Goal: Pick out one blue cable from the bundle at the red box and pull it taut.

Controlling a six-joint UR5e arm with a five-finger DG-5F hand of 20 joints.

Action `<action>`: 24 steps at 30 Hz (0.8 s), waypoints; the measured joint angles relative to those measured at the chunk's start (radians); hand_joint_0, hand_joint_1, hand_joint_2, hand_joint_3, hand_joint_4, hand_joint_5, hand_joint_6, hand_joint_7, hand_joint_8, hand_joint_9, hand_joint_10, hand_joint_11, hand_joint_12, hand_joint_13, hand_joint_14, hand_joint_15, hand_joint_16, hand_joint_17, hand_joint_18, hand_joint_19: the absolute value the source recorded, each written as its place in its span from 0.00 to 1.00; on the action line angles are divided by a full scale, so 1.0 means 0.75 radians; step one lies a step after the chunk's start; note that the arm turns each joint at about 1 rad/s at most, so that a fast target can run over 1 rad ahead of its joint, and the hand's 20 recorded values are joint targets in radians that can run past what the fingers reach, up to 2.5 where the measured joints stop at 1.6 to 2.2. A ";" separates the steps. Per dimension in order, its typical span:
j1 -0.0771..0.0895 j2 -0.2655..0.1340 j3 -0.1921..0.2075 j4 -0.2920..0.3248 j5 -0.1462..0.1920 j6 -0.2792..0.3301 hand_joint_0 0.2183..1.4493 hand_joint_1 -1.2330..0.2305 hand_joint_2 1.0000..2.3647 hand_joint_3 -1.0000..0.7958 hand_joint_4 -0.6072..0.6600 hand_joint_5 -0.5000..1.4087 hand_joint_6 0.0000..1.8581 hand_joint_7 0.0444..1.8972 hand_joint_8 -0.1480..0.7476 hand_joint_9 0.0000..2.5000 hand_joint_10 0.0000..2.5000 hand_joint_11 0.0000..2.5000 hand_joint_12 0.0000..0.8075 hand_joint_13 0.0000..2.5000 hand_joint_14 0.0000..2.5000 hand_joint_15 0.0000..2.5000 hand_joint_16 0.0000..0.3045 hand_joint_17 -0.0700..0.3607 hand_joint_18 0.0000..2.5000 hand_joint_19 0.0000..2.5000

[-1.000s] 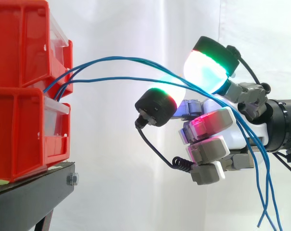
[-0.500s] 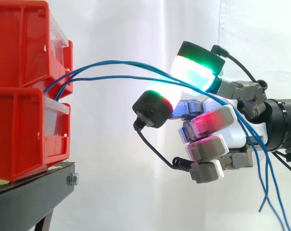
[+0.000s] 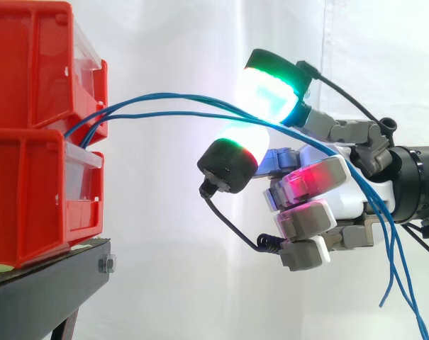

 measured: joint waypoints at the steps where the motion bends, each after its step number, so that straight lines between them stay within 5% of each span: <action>1: 0.000 0.000 0.000 0.000 0.000 0.000 0.17 0.45 0.00 0.28 0.53 0.23 0.45 0.46 0.49 0.59 0.01 0.24 0.48 0.50 0.01 0.24 0.18 0.45 0.44 0.25; 7: 0.000 0.000 0.000 -0.001 0.000 0.000 0.21 0.23 0.00 0.28 0.51 0.23 0.46 0.48 0.46 0.59 0.01 0.26 0.44 0.50 0.01 0.25 0.15 0.41 0.42 0.26; 12: 0.000 0.000 0.000 -0.002 0.000 0.000 0.33 0.21 0.00 0.28 0.45 0.23 0.48 0.49 0.42 0.59 0.01 0.28 0.39 0.49 0.01 0.26 0.13 0.38 0.41 0.27; 22: -0.001 0.000 -0.001 -0.002 0.000 0.000 0.28 0.35 0.01 0.44 0.45 0.23 0.47 0.44 0.47 0.60 0.01 0.23 0.46 0.52 0.01 0.24 0.18 0.45 0.44 0.25; 24: -0.001 0.000 -0.001 -0.002 0.000 0.000 0.28 0.45 0.00 0.45 0.48 0.24 0.47 0.44 0.49 0.60 0.01 0.22 0.49 0.53 0.01 0.23 0.20 0.48 0.45 0.24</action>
